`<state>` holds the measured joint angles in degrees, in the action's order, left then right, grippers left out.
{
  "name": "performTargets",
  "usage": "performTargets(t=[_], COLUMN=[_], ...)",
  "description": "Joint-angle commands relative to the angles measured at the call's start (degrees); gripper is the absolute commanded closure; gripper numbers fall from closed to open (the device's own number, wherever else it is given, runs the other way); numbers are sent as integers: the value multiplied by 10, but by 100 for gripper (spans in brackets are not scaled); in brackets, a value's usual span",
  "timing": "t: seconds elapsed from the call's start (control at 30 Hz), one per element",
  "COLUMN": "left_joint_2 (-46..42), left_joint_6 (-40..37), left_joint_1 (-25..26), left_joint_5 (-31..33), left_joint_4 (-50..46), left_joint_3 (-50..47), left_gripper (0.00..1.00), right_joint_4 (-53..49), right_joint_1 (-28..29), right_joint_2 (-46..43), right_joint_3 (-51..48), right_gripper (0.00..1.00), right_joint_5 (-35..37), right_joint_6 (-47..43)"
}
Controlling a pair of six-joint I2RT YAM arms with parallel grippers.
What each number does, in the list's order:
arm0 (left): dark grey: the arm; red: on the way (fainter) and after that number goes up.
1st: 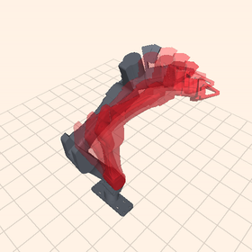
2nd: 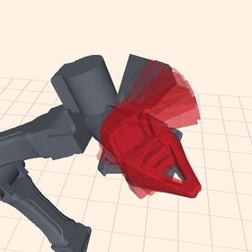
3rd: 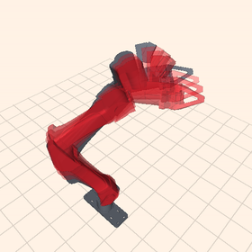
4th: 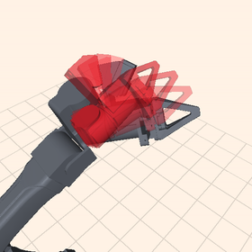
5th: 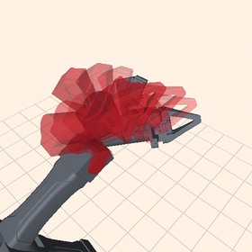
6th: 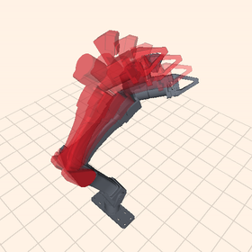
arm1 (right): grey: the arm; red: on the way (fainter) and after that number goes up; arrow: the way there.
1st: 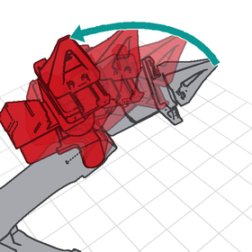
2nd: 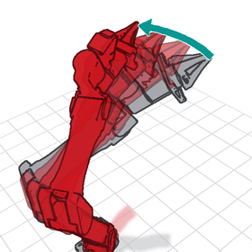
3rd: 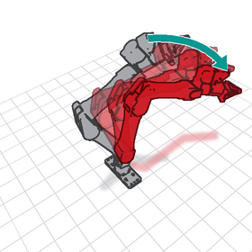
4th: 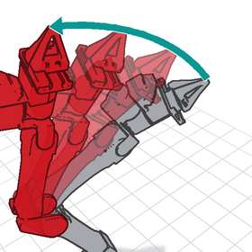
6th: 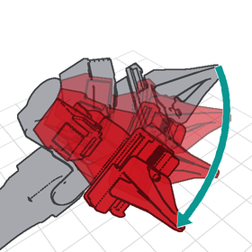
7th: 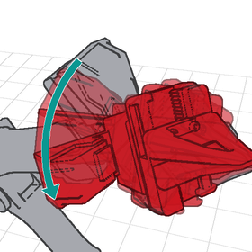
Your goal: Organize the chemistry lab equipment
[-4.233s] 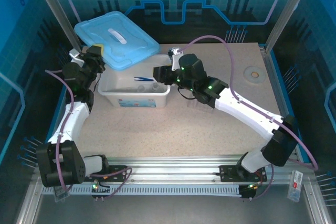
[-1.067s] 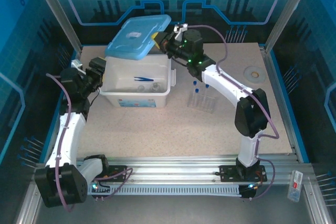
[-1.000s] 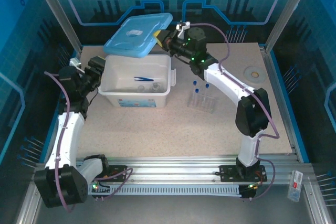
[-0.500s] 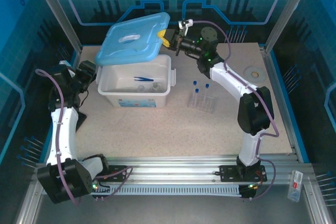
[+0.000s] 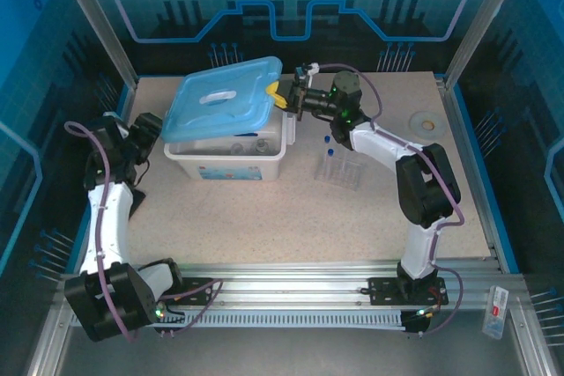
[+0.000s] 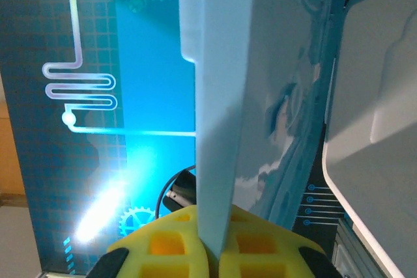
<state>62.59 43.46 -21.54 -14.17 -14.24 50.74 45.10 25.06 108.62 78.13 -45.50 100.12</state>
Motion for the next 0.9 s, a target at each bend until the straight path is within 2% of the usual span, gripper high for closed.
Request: performTargets(t=[0.0, 0.23, 0.87], left_joint_2=[15, 35, 53], left_joint_6=[-12, -18, -18], left_joint_1=[-4, -1, 53], left_joint_5=[-2, -1, 39], left_joint_4=[11, 4, -4], left_joint_3=[-13, -18, -40], left_gripper=[29, 29, 29], right_joint_4=[64, 71, 101], right_joint_1=[1, 1, -4], right_joint_2=[-32, -38, -59], right_joint_3=[-11, -25, -74], right_gripper=[98, 98, 97], right_joint_5=[-13, -25, -42], right_joint_6=[7, 9, 17])
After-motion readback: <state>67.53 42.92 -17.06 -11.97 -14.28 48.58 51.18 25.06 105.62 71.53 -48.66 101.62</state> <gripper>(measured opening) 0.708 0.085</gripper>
